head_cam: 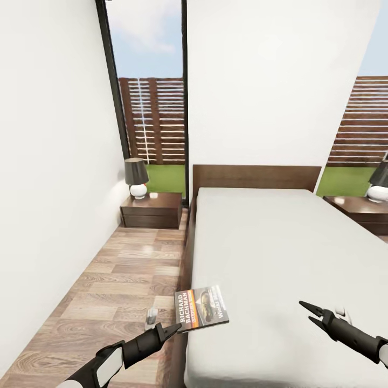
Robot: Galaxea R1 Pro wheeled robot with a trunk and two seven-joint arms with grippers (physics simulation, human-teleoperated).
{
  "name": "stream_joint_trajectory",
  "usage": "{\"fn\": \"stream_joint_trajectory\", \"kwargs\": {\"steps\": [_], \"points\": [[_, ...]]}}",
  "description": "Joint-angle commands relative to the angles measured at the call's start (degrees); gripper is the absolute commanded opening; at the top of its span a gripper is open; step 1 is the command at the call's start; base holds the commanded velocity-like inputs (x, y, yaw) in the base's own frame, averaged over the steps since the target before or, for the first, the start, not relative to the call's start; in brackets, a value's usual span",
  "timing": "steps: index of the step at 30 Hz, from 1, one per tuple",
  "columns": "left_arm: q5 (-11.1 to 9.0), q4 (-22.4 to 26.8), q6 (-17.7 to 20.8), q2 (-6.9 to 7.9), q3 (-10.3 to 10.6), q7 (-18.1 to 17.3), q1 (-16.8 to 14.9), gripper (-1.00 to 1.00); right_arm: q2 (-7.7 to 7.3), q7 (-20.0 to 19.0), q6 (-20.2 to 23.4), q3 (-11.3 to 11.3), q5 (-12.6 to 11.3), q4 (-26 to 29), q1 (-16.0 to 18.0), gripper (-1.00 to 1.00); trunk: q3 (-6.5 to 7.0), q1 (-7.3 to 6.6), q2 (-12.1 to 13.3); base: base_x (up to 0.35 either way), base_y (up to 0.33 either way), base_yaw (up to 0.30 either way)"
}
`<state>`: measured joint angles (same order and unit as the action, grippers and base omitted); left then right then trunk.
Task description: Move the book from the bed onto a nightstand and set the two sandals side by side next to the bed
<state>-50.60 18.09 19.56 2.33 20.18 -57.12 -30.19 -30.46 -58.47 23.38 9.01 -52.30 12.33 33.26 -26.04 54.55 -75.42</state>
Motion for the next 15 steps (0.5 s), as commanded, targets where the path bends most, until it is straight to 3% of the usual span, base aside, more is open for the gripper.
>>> {"fn": "stream_joint_trajectory", "kwargs": {"steps": [1,4,15], "points": [[-0.63,0.02,0.57,0.04,0.30,-0.04,-0.04,-1.00,-0.04,-0.07,-0.37,0.39,-0.59,-0.02,0.05,1.00,-0.06,0.00,-0.04,0.000,0.000,0.000],[-0.64,0.02,0.57,0.04,0.30,-0.02,-0.04,-1.00,-0.02,-0.07,-2.33,0.42,-0.55,-0.09,0.05,1.00,-0.06,0.00,-0.04,0.000,0.000,0.000],[-0.64,0.02,0.57,0.04,0.30,-0.11,-0.04,-1.00,0.31,-0.01,-2.89,0.48,-0.36,-0.09,0.05,1.00,-0.06,0.00,-0.04,0.000,0.000,0.000]]}}
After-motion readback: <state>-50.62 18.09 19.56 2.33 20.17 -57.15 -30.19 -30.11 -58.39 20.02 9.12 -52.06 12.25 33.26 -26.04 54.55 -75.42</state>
